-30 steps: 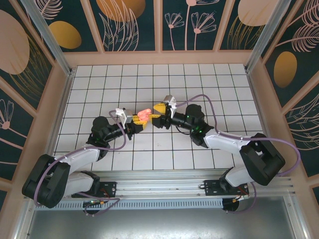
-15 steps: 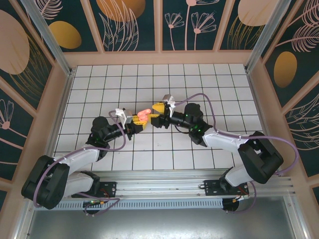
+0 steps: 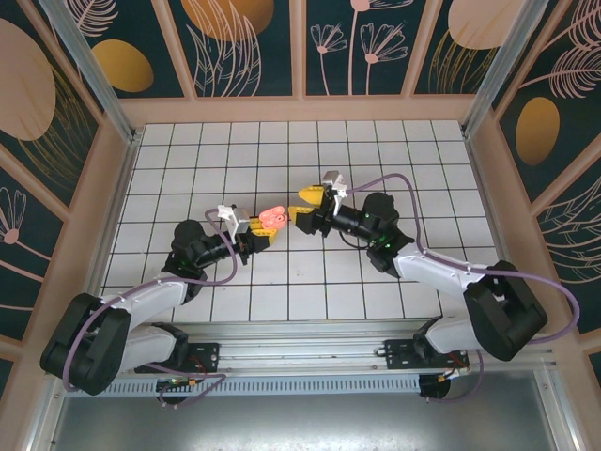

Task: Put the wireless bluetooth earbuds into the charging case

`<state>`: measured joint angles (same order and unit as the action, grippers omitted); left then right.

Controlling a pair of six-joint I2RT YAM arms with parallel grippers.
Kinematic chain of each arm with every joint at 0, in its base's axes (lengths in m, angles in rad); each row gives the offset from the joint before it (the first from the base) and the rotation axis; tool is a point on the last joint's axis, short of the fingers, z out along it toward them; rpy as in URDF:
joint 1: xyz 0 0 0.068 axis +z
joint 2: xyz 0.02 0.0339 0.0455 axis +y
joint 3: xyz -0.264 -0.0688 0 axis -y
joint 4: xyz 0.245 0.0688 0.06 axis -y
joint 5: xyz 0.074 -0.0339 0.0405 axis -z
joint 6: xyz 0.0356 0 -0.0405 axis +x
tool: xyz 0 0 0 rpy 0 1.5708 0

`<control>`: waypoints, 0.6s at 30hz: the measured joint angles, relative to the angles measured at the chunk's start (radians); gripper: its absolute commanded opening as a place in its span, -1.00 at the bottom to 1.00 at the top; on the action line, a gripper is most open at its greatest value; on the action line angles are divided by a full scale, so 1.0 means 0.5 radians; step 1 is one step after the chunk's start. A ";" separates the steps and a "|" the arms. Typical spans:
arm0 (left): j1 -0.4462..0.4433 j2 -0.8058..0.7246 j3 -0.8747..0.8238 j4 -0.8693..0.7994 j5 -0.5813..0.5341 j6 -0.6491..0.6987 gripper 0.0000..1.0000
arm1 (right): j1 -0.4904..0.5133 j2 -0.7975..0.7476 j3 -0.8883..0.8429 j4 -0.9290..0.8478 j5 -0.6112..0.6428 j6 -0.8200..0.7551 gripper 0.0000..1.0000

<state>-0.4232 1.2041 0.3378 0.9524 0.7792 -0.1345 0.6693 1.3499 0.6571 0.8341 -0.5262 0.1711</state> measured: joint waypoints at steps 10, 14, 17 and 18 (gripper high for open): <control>0.000 -0.032 0.001 -0.046 0.002 0.015 -0.74 | 0.011 0.158 0.080 -0.101 -0.065 0.021 0.13; 0.001 -0.063 0.001 -0.075 -0.018 0.023 -0.75 | 0.036 0.159 0.125 -0.184 -0.061 -0.018 0.13; 0.000 -0.066 0.001 -0.098 -0.065 0.023 -0.76 | 0.036 0.158 0.125 -0.217 -0.040 -0.027 0.12; 0.000 -0.066 0.001 -0.106 -0.085 0.022 -0.76 | 0.036 0.155 0.125 -0.241 -0.027 -0.028 0.12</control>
<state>-0.4232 1.1713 0.3382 0.8993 0.7364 -0.1234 0.6872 1.4273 0.7197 0.7136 -0.5396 0.1570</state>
